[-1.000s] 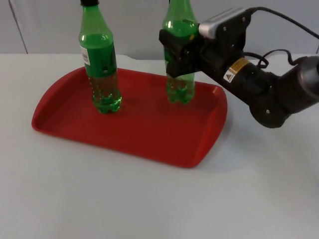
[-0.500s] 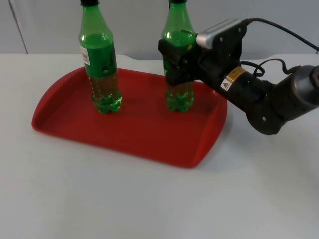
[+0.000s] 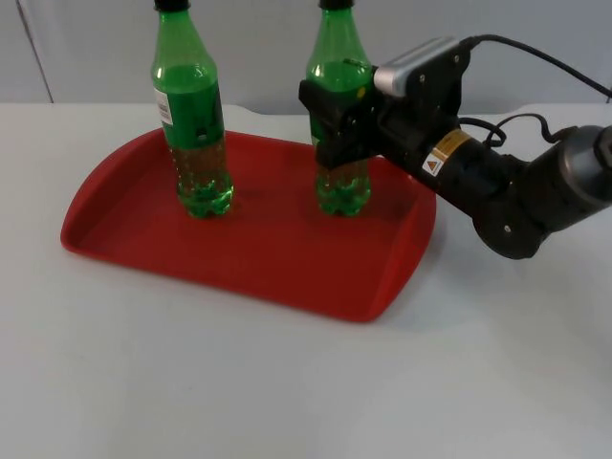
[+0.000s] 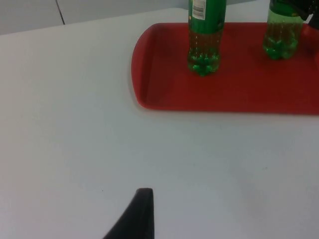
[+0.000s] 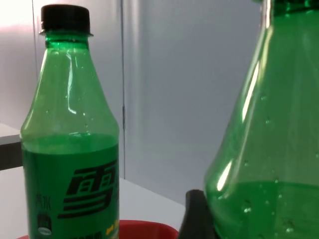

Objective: Place the bottle upright on the tray.

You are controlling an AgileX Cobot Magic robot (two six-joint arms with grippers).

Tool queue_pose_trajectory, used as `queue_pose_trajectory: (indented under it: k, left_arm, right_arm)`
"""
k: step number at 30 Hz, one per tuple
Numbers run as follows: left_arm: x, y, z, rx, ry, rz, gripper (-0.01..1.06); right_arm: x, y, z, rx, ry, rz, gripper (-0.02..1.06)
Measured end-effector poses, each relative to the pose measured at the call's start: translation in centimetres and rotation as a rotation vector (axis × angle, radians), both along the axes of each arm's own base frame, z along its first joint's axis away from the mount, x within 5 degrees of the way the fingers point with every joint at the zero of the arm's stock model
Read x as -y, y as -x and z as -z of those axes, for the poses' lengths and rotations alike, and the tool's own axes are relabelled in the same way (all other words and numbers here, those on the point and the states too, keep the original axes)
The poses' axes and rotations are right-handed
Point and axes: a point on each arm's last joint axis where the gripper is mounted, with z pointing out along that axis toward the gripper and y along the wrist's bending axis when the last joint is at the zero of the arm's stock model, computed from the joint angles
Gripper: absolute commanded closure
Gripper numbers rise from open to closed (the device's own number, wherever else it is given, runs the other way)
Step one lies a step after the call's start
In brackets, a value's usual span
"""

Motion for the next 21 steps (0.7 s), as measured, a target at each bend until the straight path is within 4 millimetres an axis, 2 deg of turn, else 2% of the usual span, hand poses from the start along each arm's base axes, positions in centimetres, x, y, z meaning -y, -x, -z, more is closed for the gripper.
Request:
queue_pose_trajectory:
  k: [10, 12, 14, 15, 16, 18, 19, 21]
  left_arm:
    - [0.0, 0.0, 0.0, 0.0, 0.0, 0.0, 0.0]
    - [0.0, 0.0, 0.0, 0.0, 0.0, 0.0, 0.0]
    - [0.0, 0.0, 0.0, 0.0, 0.0, 0.0, 0.0]
    - [0.0, 0.0, 0.0, 0.0, 0.0, 0.0, 0.0]
    - [0.0, 0.0, 0.0, 0.0, 0.0, 0.0, 0.0]
    - [0.0, 0.0, 0.0, 0.0, 0.0, 0.0, 0.0]
    - [0.0, 0.0, 0.0, 0.0, 0.0, 0.0, 0.0]
    - [0.0, 0.0, 0.0, 0.0, 0.0, 0.0, 0.0]
  right_arm:
    - [0.0, 0.0, 0.0, 0.0, 0.0, 0.0, 0.47]
    - [0.0, 0.0, 0.0, 0.0, 0.0, 0.0, 0.42]
    - [0.0, 0.0, -0.01, 0.0, 0.0, 0.0, 0.27]
    - [0.0, 0.01, -0.02, 0.002, -0.002, 0.0, 0.27]
    - [0.0, 0.01, -0.04, 0.003, -0.003, -0.001, 0.14]
    - [0.0, 0.02, -0.05, 0.004, -0.004, -0.001, 0.02]
    - [0.0, 0.02, -0.05, 0.004, -0.004, -0.001, -0.01]
    - [0.0, 0.02, -0.05, 0.004, -0.004, -0.001, -0.01]
